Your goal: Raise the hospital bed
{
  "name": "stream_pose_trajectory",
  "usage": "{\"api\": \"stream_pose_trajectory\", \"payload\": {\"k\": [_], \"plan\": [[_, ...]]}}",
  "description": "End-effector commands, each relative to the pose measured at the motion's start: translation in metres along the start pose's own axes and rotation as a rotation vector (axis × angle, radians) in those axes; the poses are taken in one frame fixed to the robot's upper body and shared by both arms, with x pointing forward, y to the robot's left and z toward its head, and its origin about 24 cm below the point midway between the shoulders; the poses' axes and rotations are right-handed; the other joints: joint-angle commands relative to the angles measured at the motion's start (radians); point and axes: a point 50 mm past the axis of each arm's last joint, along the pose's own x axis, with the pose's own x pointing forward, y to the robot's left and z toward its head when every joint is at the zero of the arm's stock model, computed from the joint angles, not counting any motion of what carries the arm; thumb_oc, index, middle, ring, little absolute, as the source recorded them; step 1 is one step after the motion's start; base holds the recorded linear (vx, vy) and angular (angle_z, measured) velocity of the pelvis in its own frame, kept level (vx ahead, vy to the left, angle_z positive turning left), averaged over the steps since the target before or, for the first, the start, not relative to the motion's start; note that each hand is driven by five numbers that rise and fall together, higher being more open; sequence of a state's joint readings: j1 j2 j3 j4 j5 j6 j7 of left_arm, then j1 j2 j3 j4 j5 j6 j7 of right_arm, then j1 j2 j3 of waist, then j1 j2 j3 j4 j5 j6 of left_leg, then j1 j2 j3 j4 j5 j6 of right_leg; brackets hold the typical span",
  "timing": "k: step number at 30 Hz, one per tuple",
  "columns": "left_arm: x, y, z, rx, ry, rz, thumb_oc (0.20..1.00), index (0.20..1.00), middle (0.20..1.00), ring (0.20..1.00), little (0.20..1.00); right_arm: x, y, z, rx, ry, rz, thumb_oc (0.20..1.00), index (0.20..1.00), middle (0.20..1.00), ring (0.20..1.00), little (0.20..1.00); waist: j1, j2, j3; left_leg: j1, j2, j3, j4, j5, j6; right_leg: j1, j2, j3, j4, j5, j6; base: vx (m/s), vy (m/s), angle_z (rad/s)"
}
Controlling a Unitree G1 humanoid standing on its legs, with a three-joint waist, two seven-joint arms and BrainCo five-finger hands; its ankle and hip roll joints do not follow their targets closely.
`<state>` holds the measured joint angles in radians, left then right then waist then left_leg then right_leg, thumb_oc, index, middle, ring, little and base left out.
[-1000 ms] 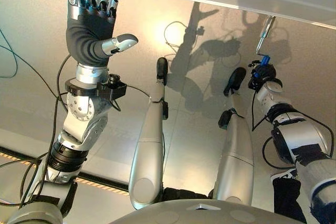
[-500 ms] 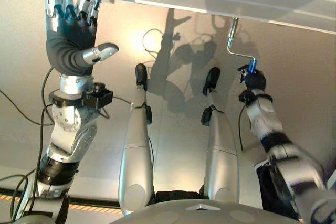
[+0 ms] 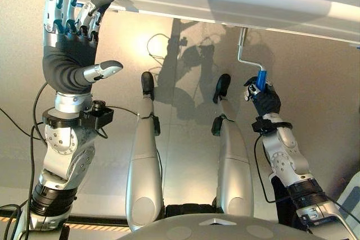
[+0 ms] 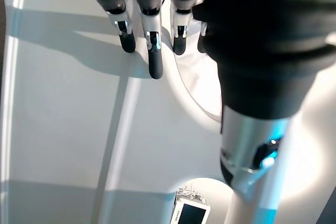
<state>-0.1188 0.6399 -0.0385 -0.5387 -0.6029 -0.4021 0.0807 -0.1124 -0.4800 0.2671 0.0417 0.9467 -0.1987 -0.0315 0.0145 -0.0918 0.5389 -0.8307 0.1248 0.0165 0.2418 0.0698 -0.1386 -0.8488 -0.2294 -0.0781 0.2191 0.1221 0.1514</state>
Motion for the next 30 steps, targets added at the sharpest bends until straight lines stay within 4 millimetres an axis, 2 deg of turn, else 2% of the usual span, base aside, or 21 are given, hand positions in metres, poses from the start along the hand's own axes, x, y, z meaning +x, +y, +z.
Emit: {"api": "stream_pose_trajectory", "payload": {"k": [1,4,10,12,16,20,23,26,28,30], "plan": [[0.006,-0.014,0.022,0.018,-0.113,-0.13,1.0,1.0,1.0,1.0,1.0,-0.018,0.032,0.089,-0.06,-0.415,0.309,0.2,0.2,0.2,0.2,0.2,-0.041,0.016,-0.019,0.067,0.022,-0.04,-0.035,0.017,-0.004,0.101,0.042,-0.076,0.039,-0.078,0.015,0.02,0.037,0.08],[0.01,-0.017,0.015,-0.005,-0.106,-0.137,1.0,1.0,1.0,1.0,1.0,0.009,0.073,0.082,0.002,-0.382,0.458,0.2,0.2,0.2,0.2,0.2,-0.002,0.032,-0.019,0.069,0.011,-0.054,-0.028,0.013,0.0,0.134,0.03,-0.096,0.022,-0.074,0.016,0.03,0.022,0.06],[0.016,-0.023,0.008,-0.086,-0.12,-0.117,1.0,1.0,1.0,1.0,1.0,0.041,0.14,0.062,0.044,-0.314,0.632,0.2,0.2,0.2,0.2,0.2,0.059,0.055,-0.019,0.056,-0.014,-0.075,-0.015,0.005,0.008,0.162,0.015,-0.113,0.007,-0.071,0.015,0.03,0.019,0.07],[0.019,-0.025,0.007,-0.098,-0.123,-0.113,1.0,1.0,1.0,1.0,1.0,0.048,0.157,0.059,-0.003,-0.306,0.668,0.2,0.2,0.2,0.2,0.2,0.075,0.06,-0.019,0.048,-0.021,-0.077,-0.009,0.002,0.01,0.165,0.011,-0.118,0.003,-0.07,0.017,0.03,0.051,0.03],[0.02,-0.031,0.002,-0.141,-0.124,-0.106,1.0,1.0,1.0,1.0,1.0,0.061,0.175,0.047,-0.042,-0.259,0.674,0.2,0.2,0.2,0.2,0.2,0.103,0.074,-0.019,0.038,-0.036,-0.086,-0.001,-0.002,0.014,0.183,0.004,-0.129,-0.01,-0.068,0.019,0.02,0.038,0.05],[0.021,-0.034,0.001,-0.166,-0.124,-0.106,1.0,1.0,1.0,1.0,1.0,0.078,0.18,0.031,-0.089,-0.208,0.598,0.2,0.2,0.2,0.2,0.2,0.124,0.089,-0.019,0.029,-0.045,-0.09,0.006,-0.008,0.019,0.19,-0.004,-0.136,-0.025,-0.062,0.022,0.02,0.052,0.06],[0.022,-0.036,0.001,-0.191,-0.128,-0.104,1.0,1.0,1.0,1.0,1.0,0.093,0.174,0.016,-0.123,-0.144,0.51,0.2,0.2,0.2,0.2,0.2,0.133,0.097,-0.019,0.022,-0.051,-0.089,0.008,-0.011,0.022,0.187,-0.007,-0.132,-0.031,-0.059,0.023,0.01,0.047,0.0],[0.024,-0.039,0.0,-0.216,-0.137,-0.11,1.0,1.0,1.0,1.0,1.0,0.111,0.159,-0.006,-0.173,-0.043,0.376,0.2,0.2,0.2,0.2,0.2,0.146,0.112,-0.019,0.013,-0.056,-0.088,0.012,-0.014,0.025,0.183,-0.012,-0.127,-0.036,-0.057,0.025,0.01,0.044,0.01],[0.025,-0.04,0.0,-0.226,-0.141,-0.114,1.0,1.0,1.0,1.0,1.0,0.117,0.151,-0.011,-0.203,-0.014,0.321,0.2,0.2,0.2,0.2,0.2,0.149,0.115,-0.019,0.007,-0.057,-0.087,0.017,-0.017,0.026,0.177,-0.013,-0.125,-0.034,-0.058,0.025,0.01,0.02,0.01],[0.028,-0.044,0.0,-0.26,-0.152,-0.128,1.0,1.0,1.0,1.0,1.0,0.133,0.113,-0.024,-0.277,0.101,0.112,0.2,0.2,0.2,0.2,0.2,0.161,0.133,-0.019,-0.007,-0.064,-0.088,0.031,-0.027,0.03,0.162,-0.018,-0.119,-0.025,-0.062,0.025,0.02,0.044,0.03]]}}
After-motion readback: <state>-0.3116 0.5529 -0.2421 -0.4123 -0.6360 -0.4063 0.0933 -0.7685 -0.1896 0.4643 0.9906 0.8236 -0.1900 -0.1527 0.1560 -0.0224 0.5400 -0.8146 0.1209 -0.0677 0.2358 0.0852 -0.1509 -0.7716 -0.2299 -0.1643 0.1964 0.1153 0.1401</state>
